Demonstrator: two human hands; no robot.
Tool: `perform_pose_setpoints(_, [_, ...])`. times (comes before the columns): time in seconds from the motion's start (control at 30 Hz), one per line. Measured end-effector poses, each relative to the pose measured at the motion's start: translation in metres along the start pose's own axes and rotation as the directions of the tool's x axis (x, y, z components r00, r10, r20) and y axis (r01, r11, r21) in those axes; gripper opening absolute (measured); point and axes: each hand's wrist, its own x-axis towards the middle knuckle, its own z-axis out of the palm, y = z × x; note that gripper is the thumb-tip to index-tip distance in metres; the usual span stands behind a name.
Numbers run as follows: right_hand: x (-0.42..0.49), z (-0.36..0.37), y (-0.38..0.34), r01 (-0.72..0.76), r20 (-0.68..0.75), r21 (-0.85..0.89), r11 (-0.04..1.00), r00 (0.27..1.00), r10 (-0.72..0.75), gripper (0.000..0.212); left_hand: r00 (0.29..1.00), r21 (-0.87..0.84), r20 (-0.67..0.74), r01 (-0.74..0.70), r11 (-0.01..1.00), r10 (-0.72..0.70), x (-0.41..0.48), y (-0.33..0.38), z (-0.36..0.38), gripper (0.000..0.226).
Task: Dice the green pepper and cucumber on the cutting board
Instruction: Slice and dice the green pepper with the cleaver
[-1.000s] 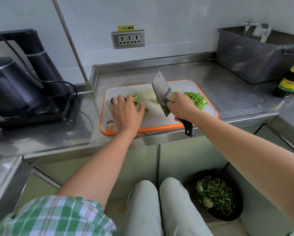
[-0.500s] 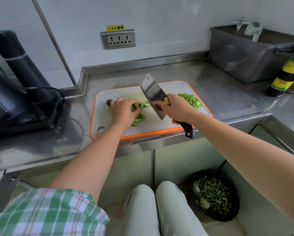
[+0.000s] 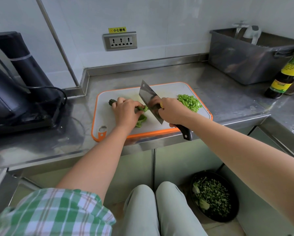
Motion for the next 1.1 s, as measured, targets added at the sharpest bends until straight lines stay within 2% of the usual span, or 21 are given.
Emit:
perform_pose_setpoints(0.1, [0.005, 0.003, -0.006, -0.029, 0.007, -0.035, 0.999, 1.000, 0.029, 0.009, 1.000, -0.011, -0.020, -0.001, 1.000, 0.001, 0.000, 0.000, 0.002, 0.014])
perform_pose_setpoints(0.2, [0.011, 0.007, -0.011, -0.032, 0.014, -0.051, 0.998, 0.999, 0.033, 0.022, 0.999, -0.024, -0.047, -0.008, 1.000, 0.007, 0.000, -0.001, 0.003, 0.015])
perform_pose_setpoints(0.33, [0.018, 0.010, -0.017, -0.059, 0.026, -0.071, 0.996, 0.998, 0.061, 0.009, 0.999, -0.016, -0.045, -0.010, 1.000, 0.009, 0.001, -0.003, 0.005, 0.015])
perform_pose_setpoints(0.6, [0.015, 0.004, -0.019, -0.064, 0.075, -0.073, 0.995, 0.995, 0.070, 0.011, 0.997, -0.004, -0.078, -0.006, 1.000, 0.005, 0.000, 0.001, 0.003, 0.014])
perform_pose_setpoints(0.77, [0.003, -0.008, -0.019, -0.049, 0.137, -0.156, 0.987, 0.988, 0.071, 0.012, 0.995, -0.034, -0.095, -0.021, 0.999, 0.017, -0.001, -0.004, 0.005, 0.014])
perform_pose_setpoints(0.93, [0.015, 0.012, -0.016, -0.062, 0.043, -0.086, 0.994, 0.997, 0.066, 0.008, 0.993, -0.004, -0.106, -0.054, 0.999, 0.053, -0.001, -0.005, 0.004, 0.016])
perform_pose_setpoints(1.1, [0.022, 0.017, -0.004, -0.063, -0.065, 0.024, 0.998, 0.996, 0.064, 0.010, 0.995, 0.089, -0.099, -0.005, 0.996, 0.014, -0.002, -0.009, 0.003, 0.023])
